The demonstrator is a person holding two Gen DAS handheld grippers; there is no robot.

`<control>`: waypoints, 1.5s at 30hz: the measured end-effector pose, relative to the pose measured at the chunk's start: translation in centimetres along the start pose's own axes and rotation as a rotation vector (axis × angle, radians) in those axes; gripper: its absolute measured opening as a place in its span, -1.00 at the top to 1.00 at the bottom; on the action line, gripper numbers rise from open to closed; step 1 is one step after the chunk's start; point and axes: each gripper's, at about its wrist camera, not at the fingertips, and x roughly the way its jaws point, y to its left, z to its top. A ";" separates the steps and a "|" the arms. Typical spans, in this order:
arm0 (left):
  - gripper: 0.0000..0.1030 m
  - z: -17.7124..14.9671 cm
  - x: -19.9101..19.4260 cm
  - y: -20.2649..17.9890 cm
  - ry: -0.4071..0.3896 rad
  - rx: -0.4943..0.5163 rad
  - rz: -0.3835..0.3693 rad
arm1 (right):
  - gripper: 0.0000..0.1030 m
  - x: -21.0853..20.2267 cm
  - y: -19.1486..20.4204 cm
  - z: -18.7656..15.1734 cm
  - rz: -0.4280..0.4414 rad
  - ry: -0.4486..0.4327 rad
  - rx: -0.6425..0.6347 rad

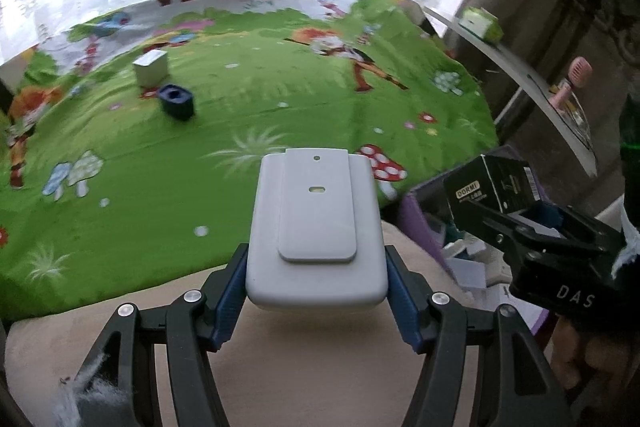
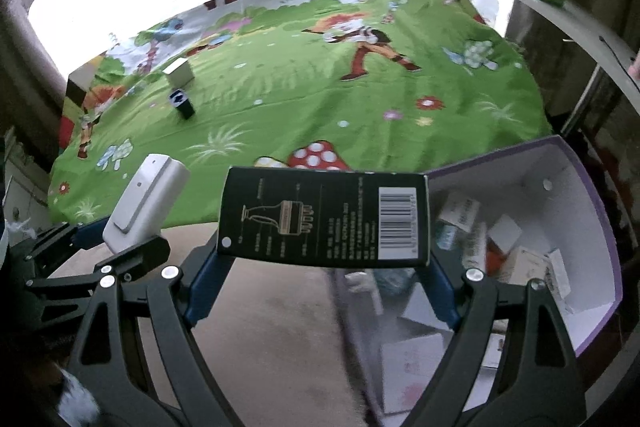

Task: Organize rigid objects
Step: 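Carry the white case and black box over the storage box, then open both grippers to drop the white case and black box inside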

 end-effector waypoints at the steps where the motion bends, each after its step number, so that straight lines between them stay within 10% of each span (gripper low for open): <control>1: -0.24 0.1 0.1 -0.4 0.002 0.006 -0.006 | -0.68 -0.1 -0.5 -0.1 -0.005 -0.001 0.006; 40: -0.25 3.2 10.2 -17.7 0.195 0.323 -0.196 | -0.70 -0.7 -22.5 -3.3 -0.245 0.007 0.344; 45: -0.52 3.1 10.9 -19.3 0.223 0.348 -0.259 | -0.73 0.0 -23.9 -3.8 -0.264 0.034 0.381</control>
